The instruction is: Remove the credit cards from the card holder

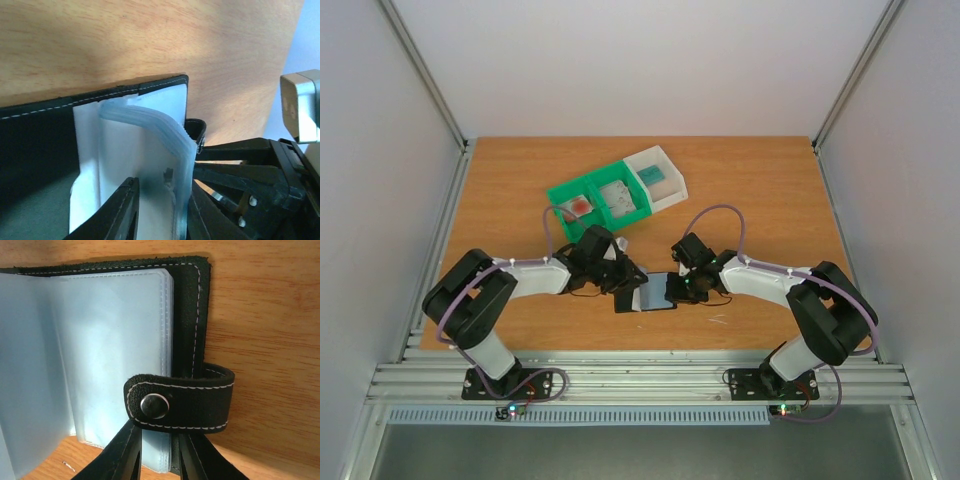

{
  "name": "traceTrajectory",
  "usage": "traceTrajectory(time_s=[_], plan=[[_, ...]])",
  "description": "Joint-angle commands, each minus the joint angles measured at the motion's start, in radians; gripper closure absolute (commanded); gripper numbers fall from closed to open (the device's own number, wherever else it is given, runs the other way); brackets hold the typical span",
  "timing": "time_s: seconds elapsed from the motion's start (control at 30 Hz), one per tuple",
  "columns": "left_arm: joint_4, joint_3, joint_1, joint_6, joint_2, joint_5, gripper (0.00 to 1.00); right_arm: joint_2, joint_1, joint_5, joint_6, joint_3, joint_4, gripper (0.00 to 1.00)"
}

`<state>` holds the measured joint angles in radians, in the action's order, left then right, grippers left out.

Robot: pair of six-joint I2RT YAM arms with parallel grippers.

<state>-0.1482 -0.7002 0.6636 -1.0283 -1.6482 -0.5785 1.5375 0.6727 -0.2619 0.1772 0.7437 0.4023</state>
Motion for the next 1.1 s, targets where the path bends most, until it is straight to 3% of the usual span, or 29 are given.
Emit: traceTrajectory(time_s=[0.0,0.23,0.4,0.5,0.73,0.87,1.07], plan=[[0.156,-0.041,0.006,0.091,0.059,0.082,0.75,-0.026,0.014,0.038,-0.018,0.007,0.031,0.77],[0.397,-0.075,0.006,0.186,0.153,0.251,0.50,-0.125,0.014,0.075,-0.034,0.036,0.113,0.74],[0.556,-0.125,0.007,0.247,0.242,0.371,0.31,-0.216,0.014,0.122,-0.047,0.073,0.193,0.65],[0.654,-0.162,0.007,0.275,0.317,0.456,0.03,-0.293,0.013,0.174,-0.054,0.111,0.265,0.55],[0.822,-0.250,0.007,0.346,0.500,0.575,0.01,-0.479,0.013,0.292,-0.057,0.206,0.400,0.27],[0.918,-0.318,0.007,0.388,0.584,0.639,0.01,-0.550,0.014,0.349,-0.066,0.279,0.477,0.03],[1.060,-0.454,0.006,0.443,0.671,0.672,0.01,-0.633,0.013,0.423,-0.071,0.397,0.584,0.02]])
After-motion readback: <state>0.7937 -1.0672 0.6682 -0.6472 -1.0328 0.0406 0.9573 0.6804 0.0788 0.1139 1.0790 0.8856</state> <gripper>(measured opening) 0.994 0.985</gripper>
